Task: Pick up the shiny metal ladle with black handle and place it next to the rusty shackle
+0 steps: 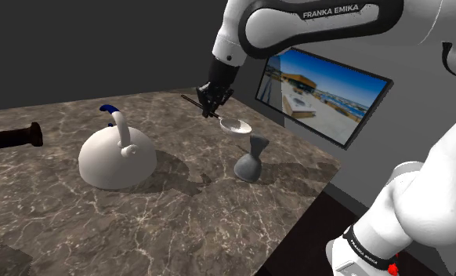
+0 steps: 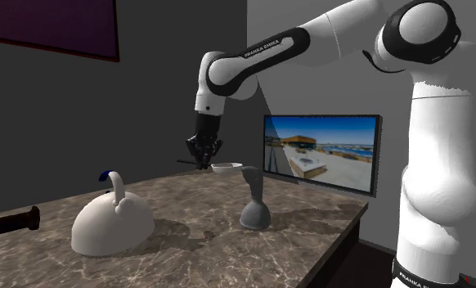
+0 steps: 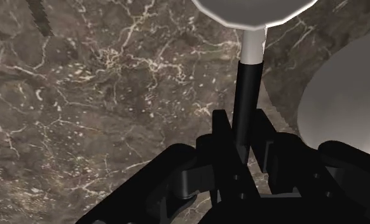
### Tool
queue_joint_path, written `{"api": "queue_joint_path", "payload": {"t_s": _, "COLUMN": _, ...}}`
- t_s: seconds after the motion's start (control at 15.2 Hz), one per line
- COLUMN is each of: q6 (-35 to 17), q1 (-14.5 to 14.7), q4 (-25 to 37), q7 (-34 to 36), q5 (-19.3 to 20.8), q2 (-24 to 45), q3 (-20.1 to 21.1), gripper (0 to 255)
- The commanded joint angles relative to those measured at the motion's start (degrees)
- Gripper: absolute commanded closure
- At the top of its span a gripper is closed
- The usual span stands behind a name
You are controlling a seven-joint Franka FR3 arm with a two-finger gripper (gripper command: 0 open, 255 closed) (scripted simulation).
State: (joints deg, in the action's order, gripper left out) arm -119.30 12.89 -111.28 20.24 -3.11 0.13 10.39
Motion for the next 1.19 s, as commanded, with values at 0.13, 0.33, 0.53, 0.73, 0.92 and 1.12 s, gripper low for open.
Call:
{"api": "queue_joint_path", "payload": {"t_s": 0.13, "q6": -0.7, "q1": 2.5, "q4": -2.3, "q7": 5.4, "q5": 0.4, "q2": -1.9, "q3": 2.6, "gripper": 255}}
{"api": "queue_joint_path", "payload": {"t_s": 0.33, "q6": -0.9, "q1": 4.5, "q4": -2.8, "q7": 9.6, "q5": 0.8, "q2": -2.3, "q3": 4.7, "gripper": 255}}
{"api": "queue_joint_path", "payload": {"t_s": 0.53, "q6": -1.0, "q1": 6.4, "q4": -2.7, "q7": 14.0, "q5": 1.4, "q2": -2.3, "q3": 6.9, "gripper": 255}}
{"api": "queue_joint_path", "payload": {"t_s": 0.73, "q6": -0.9, "q1": 8.3, "q4": -2.1, "q7": 18.5, "q5": 2.3, "q2": -1.7, "q3": 9.1, "gripper": 255}}
{"api": "queue_joint_path", "payload": {"t_s": 0.92, "q6": -0.7, "q1": 10.3, "q4": -0.8, "q7": 23.1, "q5": 3.4, "q2": -0.6, "q3": 11.2, "gripper": 255}}
{"api": "queue_joint_path", "payload": {"t_s": 1.12, "q6": -0.3, "q1": 12.4, "q4": 1.1, "q7": 27.8, "q5": 4.8, "q2": 1.1, "q3": 13.3, "gripper": 255}}
